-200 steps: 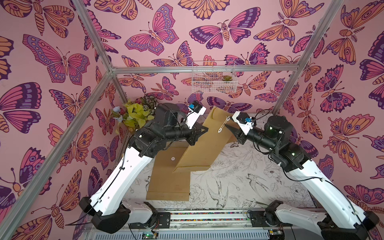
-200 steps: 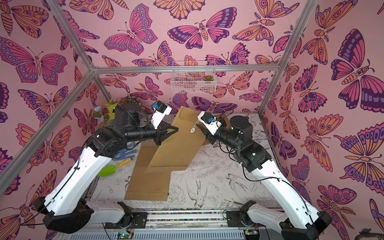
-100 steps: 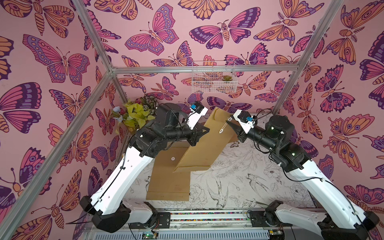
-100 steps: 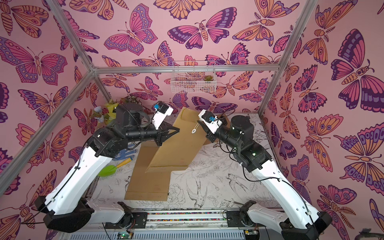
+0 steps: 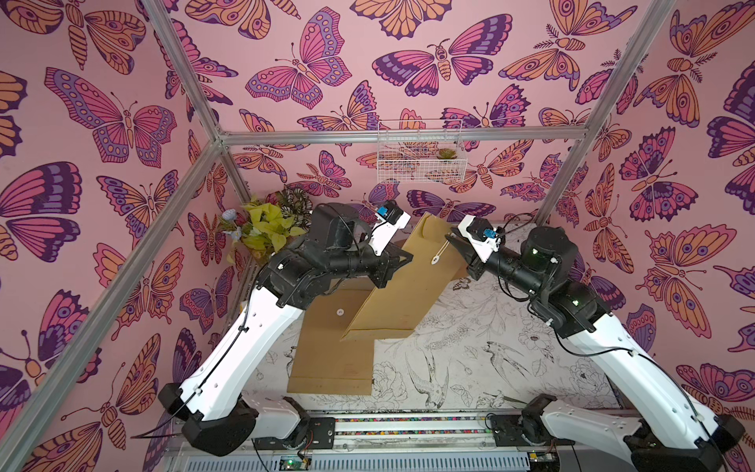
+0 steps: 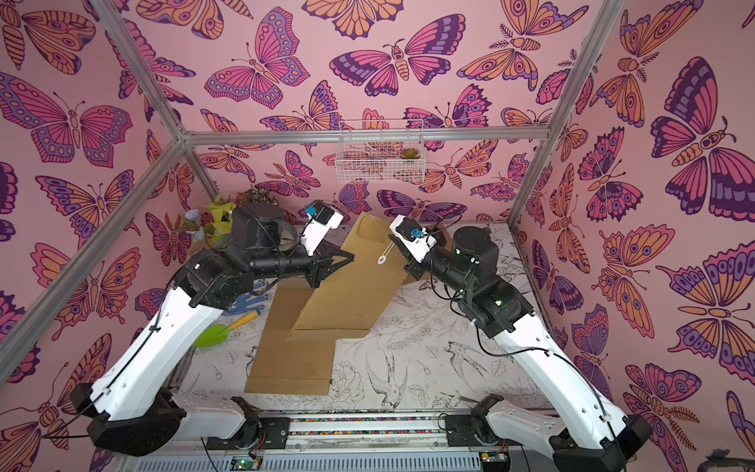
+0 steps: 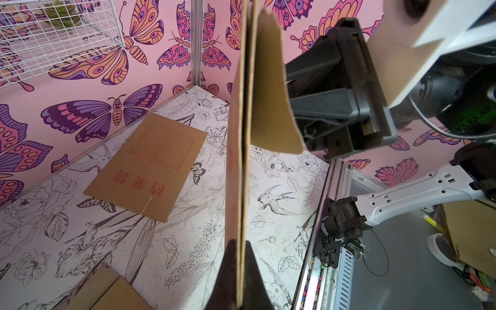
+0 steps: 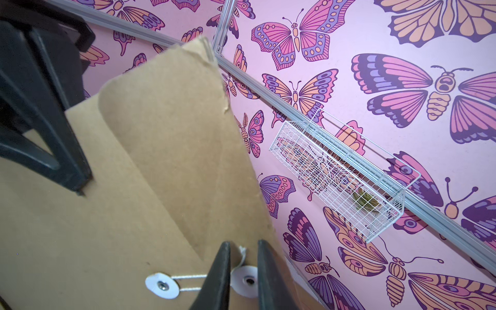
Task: Open the file bag
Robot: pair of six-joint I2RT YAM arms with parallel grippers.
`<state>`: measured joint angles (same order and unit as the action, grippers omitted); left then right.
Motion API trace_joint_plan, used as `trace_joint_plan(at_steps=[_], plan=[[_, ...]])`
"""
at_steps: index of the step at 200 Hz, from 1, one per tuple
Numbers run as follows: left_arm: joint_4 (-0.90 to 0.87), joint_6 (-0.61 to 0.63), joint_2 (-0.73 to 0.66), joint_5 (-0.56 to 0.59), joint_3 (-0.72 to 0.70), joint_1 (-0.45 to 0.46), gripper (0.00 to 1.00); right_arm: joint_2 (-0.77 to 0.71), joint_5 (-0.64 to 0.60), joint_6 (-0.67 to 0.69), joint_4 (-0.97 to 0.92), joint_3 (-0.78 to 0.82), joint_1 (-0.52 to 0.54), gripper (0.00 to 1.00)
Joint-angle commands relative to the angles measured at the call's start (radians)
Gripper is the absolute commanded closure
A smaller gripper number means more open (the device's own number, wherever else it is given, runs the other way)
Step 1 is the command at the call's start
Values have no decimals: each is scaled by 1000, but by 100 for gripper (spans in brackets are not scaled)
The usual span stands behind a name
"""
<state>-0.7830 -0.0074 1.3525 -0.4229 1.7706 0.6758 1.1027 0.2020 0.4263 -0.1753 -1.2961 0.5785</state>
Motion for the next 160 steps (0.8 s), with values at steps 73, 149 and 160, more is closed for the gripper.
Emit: trace_joint_plan(at_steps=[73, 149, 160], plan=[[11, 11, -15, -5, 4, 9, 100, 9, 21, -24, 8, -29, 10, 96], [13, 7, -20, 11, -6, 8, 100, -3, 54, -31, -31, -16, 11, 100], [13, 6, -19, 11, -4, 9, 100, -1, 61, -32, -46, -17, 11, 100]])
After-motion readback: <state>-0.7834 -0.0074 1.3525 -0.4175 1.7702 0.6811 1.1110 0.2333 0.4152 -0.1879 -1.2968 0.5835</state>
